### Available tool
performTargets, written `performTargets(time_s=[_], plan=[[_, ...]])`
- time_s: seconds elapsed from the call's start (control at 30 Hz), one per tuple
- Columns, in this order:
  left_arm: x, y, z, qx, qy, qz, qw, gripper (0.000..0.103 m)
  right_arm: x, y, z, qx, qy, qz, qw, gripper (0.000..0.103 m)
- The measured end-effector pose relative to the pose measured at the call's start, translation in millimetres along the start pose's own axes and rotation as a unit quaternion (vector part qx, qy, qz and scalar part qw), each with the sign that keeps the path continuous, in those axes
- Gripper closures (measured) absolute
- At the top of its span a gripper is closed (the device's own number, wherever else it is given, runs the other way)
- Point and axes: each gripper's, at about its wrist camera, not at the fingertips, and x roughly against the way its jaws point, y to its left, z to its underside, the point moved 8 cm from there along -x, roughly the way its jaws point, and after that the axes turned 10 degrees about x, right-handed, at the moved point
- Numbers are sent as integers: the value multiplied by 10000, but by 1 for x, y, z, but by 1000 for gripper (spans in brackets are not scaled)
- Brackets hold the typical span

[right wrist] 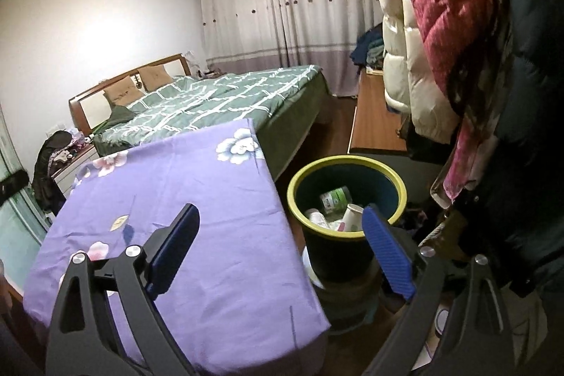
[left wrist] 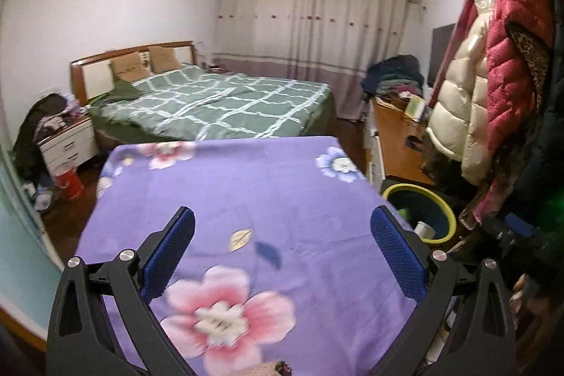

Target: Collect trash

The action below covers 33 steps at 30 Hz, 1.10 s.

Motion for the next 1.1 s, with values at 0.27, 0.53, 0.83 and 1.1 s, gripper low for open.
performTargets(time_s=[0.27,0.53,0.83,1.1], plan=[[40,43,24,262,-326,-501,9979,5,26,31,-2,349,-227,-249,9988,13],[54,41,22,221,-465,-656,9965,5,34,45,-5,424,-345,-409,9977,12],[49,38,20,254,-423,-718,9962,5,31,47,-9,469,-361,-451,9972,12],[49,38,20,251,-422,-725,9962,5,30,48,-12,460,-366,-474,9971,12]])
